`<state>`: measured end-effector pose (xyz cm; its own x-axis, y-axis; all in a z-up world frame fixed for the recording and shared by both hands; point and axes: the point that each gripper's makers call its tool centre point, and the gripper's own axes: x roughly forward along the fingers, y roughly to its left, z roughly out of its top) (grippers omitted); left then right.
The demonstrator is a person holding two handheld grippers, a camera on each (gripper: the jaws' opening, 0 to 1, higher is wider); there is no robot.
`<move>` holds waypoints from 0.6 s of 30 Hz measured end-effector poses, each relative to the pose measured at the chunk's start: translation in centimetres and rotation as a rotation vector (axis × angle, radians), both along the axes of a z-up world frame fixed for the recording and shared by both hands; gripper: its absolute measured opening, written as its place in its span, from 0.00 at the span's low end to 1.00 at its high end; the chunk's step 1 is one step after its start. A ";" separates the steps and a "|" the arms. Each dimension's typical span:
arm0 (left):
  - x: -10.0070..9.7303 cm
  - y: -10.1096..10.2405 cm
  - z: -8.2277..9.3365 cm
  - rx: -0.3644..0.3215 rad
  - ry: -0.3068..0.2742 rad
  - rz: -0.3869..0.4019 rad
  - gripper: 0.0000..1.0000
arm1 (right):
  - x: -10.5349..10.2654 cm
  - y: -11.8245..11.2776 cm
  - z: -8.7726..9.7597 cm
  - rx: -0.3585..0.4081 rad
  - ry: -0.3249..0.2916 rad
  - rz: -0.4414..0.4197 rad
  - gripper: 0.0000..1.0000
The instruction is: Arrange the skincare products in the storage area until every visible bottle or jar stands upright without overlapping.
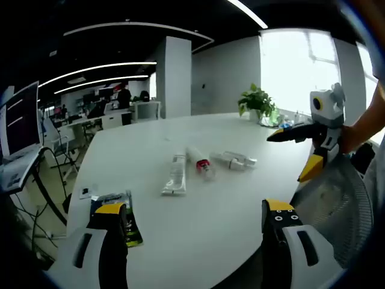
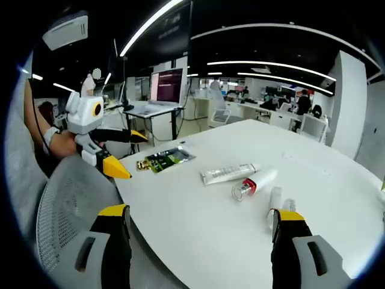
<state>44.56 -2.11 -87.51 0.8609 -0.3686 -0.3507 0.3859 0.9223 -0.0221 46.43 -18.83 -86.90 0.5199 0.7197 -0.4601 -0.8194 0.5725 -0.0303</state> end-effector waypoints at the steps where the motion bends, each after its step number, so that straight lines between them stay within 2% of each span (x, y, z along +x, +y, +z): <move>1: 0.0 0.0 0.0 0.000 -0.001 0.002 0.89 | -0.1 0.2 0.2 0.021 0.003 -0.002 0.99; 4: 0.0 0.2 0.1 -0.012 -0.004 0.009 0.90 | -0.4 0.7 0.7 0.070 0.030 -0.006 0.99; 8: 0.0 0.2 0.2 -0.016 -0.008 0.012 0.90 | -0.9 1.7 2.2 0.181 0.042 -0.008 0.99; 13: 0.0 0.2 0.2 -0.014 -0.011 0.013 0.91 | -0.8 2.0 2.8 0.231 0.045 -0.011 0.99; 18: 0.0 0.2 0.4 -0.017 -0.019 0.011 0.91 | -0.5 1.7 2.7 0.215 0.028 -0.033 0.99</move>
